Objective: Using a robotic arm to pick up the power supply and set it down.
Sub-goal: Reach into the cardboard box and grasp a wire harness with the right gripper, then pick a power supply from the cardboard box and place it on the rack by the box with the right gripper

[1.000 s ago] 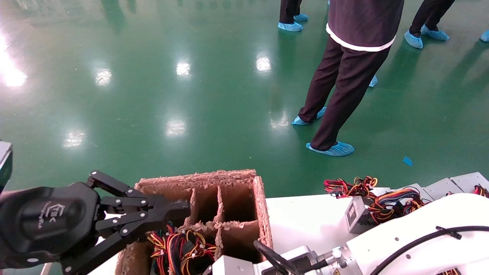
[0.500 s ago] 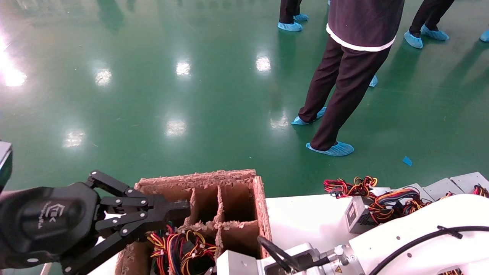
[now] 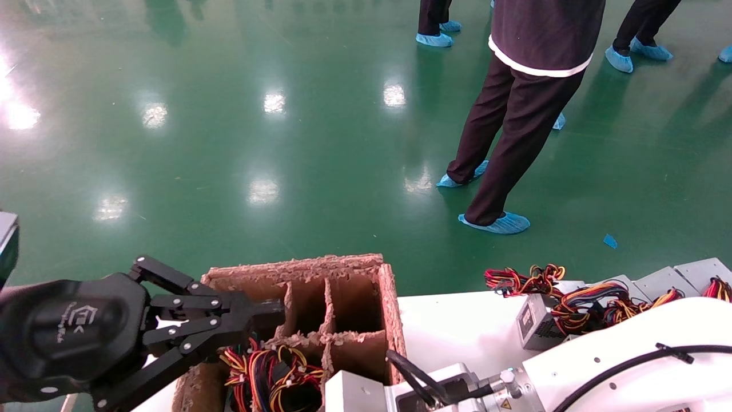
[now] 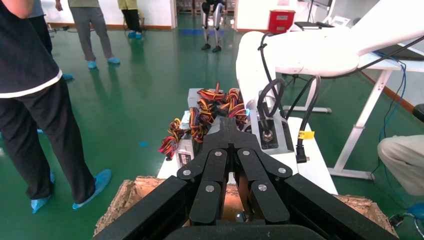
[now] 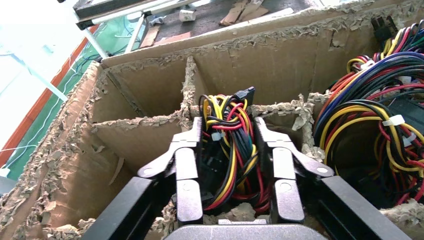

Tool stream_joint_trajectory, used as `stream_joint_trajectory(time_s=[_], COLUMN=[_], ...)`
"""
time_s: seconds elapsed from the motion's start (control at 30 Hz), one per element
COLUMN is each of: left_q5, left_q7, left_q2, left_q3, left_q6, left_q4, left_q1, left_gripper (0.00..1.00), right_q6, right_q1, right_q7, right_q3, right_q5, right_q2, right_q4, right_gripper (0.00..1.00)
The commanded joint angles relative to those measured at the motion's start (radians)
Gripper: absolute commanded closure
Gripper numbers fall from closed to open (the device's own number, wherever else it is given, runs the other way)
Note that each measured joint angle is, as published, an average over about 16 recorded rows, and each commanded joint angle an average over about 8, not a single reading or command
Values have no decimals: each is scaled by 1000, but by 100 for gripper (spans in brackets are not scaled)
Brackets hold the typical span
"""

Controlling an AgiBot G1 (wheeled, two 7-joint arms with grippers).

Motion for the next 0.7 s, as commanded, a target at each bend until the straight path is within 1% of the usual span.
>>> stream_joint_trajectory(time_s=[0.03,0.37,0.7], left_q5=[0,0,0], left_q7=[0,0,0], left_q2=[0,0,0], left_q3=[0,0,0], left_q6=[0,0,0], left_q4=[0,0,0], left_q1=[0,0,0], left_gripper=[100,100,100], right_q6=[0,20,31], right_q1=[-1,-18,-33], right_q7=[1,-14,-9], right_q3=[0,43,111], right_q5=[1,50,158], right_q2=[1,38,85], right_q4=[2,34,78], right_gripper=[100,100,100])
